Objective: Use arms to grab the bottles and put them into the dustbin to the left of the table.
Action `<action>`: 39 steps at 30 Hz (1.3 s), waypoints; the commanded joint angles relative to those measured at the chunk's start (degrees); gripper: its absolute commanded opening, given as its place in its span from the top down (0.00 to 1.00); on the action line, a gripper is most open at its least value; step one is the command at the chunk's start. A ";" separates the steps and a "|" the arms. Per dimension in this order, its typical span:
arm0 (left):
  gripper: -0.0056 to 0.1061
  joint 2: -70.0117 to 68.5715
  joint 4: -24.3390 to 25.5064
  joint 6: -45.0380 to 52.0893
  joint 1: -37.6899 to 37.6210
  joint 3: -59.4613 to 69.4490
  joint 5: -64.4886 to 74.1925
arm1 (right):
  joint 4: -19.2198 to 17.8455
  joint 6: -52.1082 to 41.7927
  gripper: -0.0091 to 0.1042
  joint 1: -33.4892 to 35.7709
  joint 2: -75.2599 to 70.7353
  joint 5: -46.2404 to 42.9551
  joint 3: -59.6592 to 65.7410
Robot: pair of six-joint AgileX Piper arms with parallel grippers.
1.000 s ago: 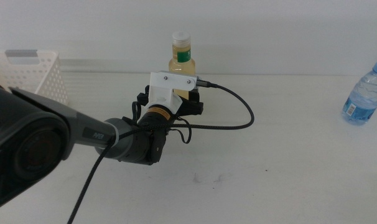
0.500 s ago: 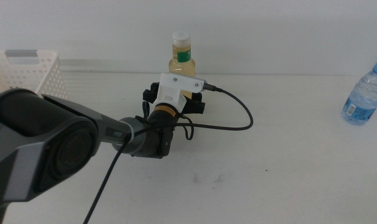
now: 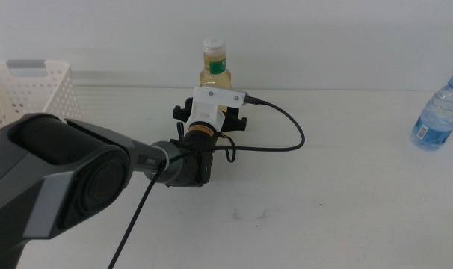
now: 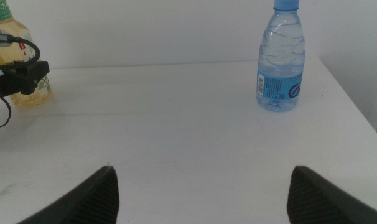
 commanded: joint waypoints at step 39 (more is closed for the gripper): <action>0.97 -52.88 24.17 -4.70 25.28 2.56 106.23 | -0.60 -0.19 0.13 -0.30 -0.30 -0.58 0.18</action>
